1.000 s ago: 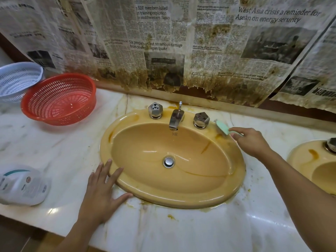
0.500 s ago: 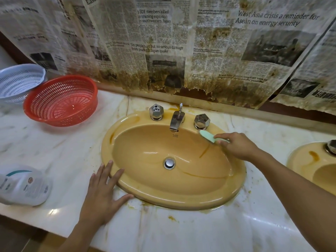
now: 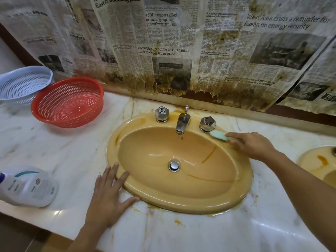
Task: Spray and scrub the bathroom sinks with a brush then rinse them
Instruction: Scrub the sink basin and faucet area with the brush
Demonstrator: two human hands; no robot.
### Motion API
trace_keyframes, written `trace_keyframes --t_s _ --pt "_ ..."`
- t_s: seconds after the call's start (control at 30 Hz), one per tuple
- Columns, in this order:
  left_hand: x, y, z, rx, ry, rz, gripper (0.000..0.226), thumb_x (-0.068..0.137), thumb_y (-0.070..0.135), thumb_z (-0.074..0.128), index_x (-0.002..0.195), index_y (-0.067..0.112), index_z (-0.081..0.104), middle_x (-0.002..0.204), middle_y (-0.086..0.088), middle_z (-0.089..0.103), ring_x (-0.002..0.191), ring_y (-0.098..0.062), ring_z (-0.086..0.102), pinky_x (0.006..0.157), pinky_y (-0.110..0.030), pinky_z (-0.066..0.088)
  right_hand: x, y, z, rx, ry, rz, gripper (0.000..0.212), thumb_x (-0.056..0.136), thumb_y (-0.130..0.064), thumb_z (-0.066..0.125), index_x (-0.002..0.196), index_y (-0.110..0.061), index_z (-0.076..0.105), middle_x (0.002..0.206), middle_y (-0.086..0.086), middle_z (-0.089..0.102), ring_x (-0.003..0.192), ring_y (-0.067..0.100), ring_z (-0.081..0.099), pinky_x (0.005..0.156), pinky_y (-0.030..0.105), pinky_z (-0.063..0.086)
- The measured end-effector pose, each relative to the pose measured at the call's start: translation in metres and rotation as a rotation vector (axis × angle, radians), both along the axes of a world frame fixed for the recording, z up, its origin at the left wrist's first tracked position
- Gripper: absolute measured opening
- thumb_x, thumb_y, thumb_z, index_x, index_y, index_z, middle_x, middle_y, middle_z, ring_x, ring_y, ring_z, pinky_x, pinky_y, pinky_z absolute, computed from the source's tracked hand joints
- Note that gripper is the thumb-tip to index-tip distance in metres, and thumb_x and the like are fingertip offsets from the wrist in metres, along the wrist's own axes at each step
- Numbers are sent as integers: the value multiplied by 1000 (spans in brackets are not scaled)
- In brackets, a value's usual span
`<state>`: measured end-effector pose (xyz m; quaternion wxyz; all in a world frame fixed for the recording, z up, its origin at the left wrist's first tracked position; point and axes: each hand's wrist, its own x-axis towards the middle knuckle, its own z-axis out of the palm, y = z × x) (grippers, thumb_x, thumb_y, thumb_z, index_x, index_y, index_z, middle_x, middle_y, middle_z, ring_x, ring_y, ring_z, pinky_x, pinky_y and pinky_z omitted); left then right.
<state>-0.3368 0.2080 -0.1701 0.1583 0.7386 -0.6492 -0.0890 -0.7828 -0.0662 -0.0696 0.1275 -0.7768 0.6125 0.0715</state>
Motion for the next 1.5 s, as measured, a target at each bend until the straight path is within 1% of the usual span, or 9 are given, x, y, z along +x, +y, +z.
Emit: trace_keyframes --t_s 0.3,0.47,0.6,0.7,0.83,0.93,1.13,1.3,1.5 --pt "1 -2 -1 8 -23 -6 92 79 91 47 155 40 40 173 6 9 159 -28 12 122 -61 24 20 -2 -7 3 66 37 40 104 -56 38 143 -58 45 120 0 69 106 21 61 73 34 45" --pt "1 -2 -1 13 -36 -11 93 80 91 46 155 37 42 172 3 13 158 -29 14 121 -62 27 -3 -4 -1 166 -326 -185 28 103 -44 54 128 -47 66 144 1 58 125 25 53 98 38 46" --pt "1 -2 -1 15 -31 -8 92 80 91 46 154 37 42 172 3 13 158 -30 13 122 -62 25 -8 -17 2 197 -466 -364 23 103 -39 57 121 -39 72 130 7 63 90 27 61 44 22 43" --pt "2 -2 0 13 -29 -11 93 80 91 46 154 36 43 172 3 13 159 -29 11 122 -62 24 11 -38 2 224 -462 -357 23 102 -39 58 120 -36 73 117 7 64 76 25 59 35 21 32" --pt "2 -3 -3 16 -20 -7 94 78 92 48 153 36 45 172 4 13 159 -26 10 121 -61 25 39 -70 6 185 -396 -233 24 103 -41 56 120 -37 73 104 -3 68 67 18 53 52 23 38" --pt "2 -3 -4 21 -13 -5 94 78 92 49 153 36 46 172 5 12 159 -26 10 122 -61 24 50 -90 8 157 -284 -38 27 103 -37 56 126 -33 71 143 -1 60 119 23 59 90 29 43" --pt "1 -3 -1 16 -31 -13 92 79 90 50 154 36 45 173 3 11 159 -28 9 122 -62 24 14 -106 30 375 -172 -83 25 103 -37 58 121 -48 69 77 5 59 59 21 42 49 27 36" --pt "0 -4 1 29 -47 -18 92 80 90 51 154 36 45 173 2 11 159 -30 10 120 -63 26 48 -109 15 267 -203 -9 31 103 -34 58 133 -41 65 145 3 58 119 26 58 88 28 41" --pt "-1 -3 2 15 -39 -13 92 80 90 50 153 36 46 172 3 12 159 -29 11 121 -62 26 58 -110 12 232 -177 22 33 104 -32 58 135 -39 63 153 4 51 136 27 48 105 32 38"
